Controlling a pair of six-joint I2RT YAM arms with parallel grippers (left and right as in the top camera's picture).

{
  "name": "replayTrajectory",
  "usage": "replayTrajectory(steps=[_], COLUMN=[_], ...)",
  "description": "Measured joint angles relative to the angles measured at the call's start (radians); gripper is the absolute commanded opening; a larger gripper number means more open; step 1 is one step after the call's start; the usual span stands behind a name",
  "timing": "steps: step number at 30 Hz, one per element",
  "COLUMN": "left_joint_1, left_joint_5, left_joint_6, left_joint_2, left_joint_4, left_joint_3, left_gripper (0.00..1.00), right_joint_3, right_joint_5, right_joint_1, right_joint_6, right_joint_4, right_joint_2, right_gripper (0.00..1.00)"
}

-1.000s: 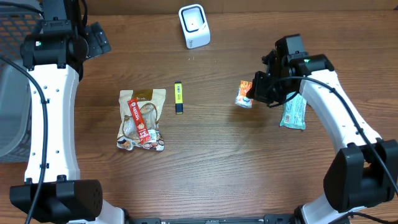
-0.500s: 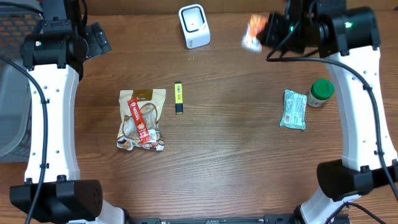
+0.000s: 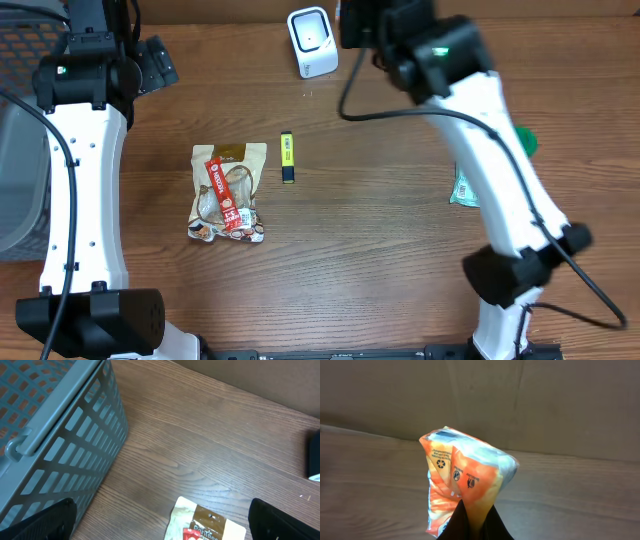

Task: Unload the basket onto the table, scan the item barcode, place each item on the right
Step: 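Carry the orange packet up to the white scanner window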

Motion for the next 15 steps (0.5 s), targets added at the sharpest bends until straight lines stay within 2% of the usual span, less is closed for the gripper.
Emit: replayTrajectory(steps=[15], left_joint_1=[0.0], left_joint_5=[0.0], left_joint_6=[0.0], left_joint_2=[0.0], left_joint_4=[0.0], left_joint_3=[0.0], left_gripper=[1.0], right_joint_3=[0.0], right_joint_5=[0.096], right_joint_1=[0.026], right_joint_6=[-0.138], right_joint_4=[0.15], right_joint_2=[0.305], right_gripper=[0.04])
